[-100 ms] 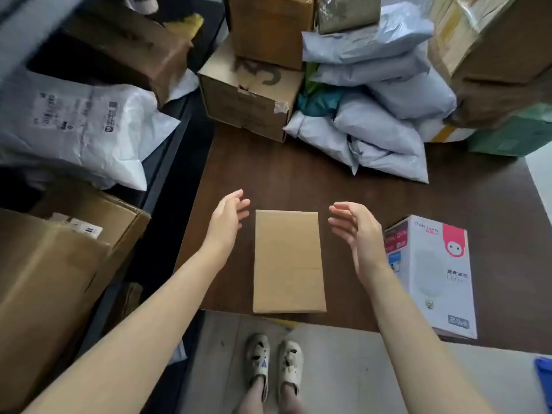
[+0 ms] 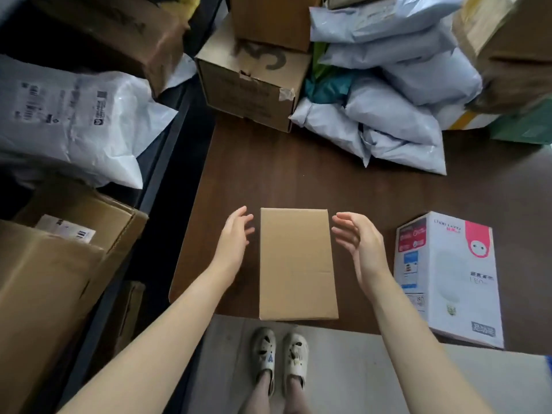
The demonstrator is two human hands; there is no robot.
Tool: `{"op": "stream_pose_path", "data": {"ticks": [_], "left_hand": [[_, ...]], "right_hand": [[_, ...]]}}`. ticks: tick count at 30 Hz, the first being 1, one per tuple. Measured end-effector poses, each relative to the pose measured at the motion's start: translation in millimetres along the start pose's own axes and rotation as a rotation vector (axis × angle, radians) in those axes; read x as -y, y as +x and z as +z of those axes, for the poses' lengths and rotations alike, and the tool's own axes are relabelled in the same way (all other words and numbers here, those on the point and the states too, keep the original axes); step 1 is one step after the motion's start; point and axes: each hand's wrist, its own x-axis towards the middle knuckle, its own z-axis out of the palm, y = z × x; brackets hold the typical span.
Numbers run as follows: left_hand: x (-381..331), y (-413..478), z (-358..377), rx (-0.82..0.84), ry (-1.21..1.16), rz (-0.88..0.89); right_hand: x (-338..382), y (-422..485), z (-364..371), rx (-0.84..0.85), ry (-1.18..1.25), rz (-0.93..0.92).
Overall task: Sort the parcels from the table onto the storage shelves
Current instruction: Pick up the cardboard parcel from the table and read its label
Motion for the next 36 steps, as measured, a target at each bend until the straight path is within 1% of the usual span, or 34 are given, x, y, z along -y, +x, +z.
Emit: {"op": "stream_pose_path", "data": {"ticks": [2,4,7,8,10,11,12,13,16,18,21,23,27,29,31,33,34,36], "left_hand": [[24.2,5.8,6.9,0.018,-0.022,-0.046],[44.0,10.2,10.8,0.029,-0.092,-0.086],[73.3,13.9,18.6,0.067,-0.046,-0.049],[84.2,17.6,20.7,0.108,-0.061,-0.072],[99.6,28.2,21.6,0.196,-0.164,-0.174],[88.2,26.8,21.7,0.219,-0.220,-0.223],[61.4,18.1,22.5,0.225,-0.270,-0.256],[36.5,11.9,23.3,0.222,-0.296,-0.247],[-20.2,8.8,28.1,0.393,-0.375,-0.102],[-70.9,1.2,33.3,0.411,-0.404,-0.019],[-145.3,-18.6,38.4,0.430,-0.453,0.138],[-189.1,-39.2,42.3,0.462,-0.448,0.229],[-270.8,-93.6,52.7,0.595,-0.483,0.377],[-307.2,-125.5,57.2,0.632,-0.464,0.466],[-337.1,-158.1,60.1,0.632,-0.459,0.542],[-361.8,-194.1,64.7,0.650,-0.452,0.591],[-373.6,-210.7,67.0,0.634,-0.441,0.626],[-390.9,-239.8,70.3,0.637,-0.436,0.667]], "right_hand": [[-25.3,8.1,3.6,0.003,-0.046,0.047],[-42.7,11.9,7.3,0.000,-0.056,0.079],[-57.8,8.6,16.6,0.017,-0.066,0.096],[-62.5,7.4,19.3,0.014,-0.071,0.092],[-62.6,4.4,24.4,0.013,-0.043,0.082],[-59.0,4.9,25.8,0.008,-0.035,0.078],[-52.2,6.0,27.3,0.007,-0.026,0.074],[-40.0,7.1,29.1,0.003,-0.023,0.057],[11.6,17.7,32.6,-0.003,0.014,-0.036],[61.9,21.8,34.1,-0.008,0.030,-0.151],[141.7,10.7,30.9,0.058,0.171,-0.269],[191.8,-8.8,22.5,0.110,0.205,-0.346],[279.7,-56.4,0.5,0.080,0.280,-0.467],[317.8,-86.4,-12.1,0.079,0.274,-0.571],[348.8,-116.5,-25.9,0.094,0.248,-0.673],[376.3,-143.6,-41.7,0.079,0.260,-0.708],[389.7,-156.3,-49.9,0.069,0.285,-0.721],[413.0,-180.5,-66.6,0.069,0.312,-0.809]]}}
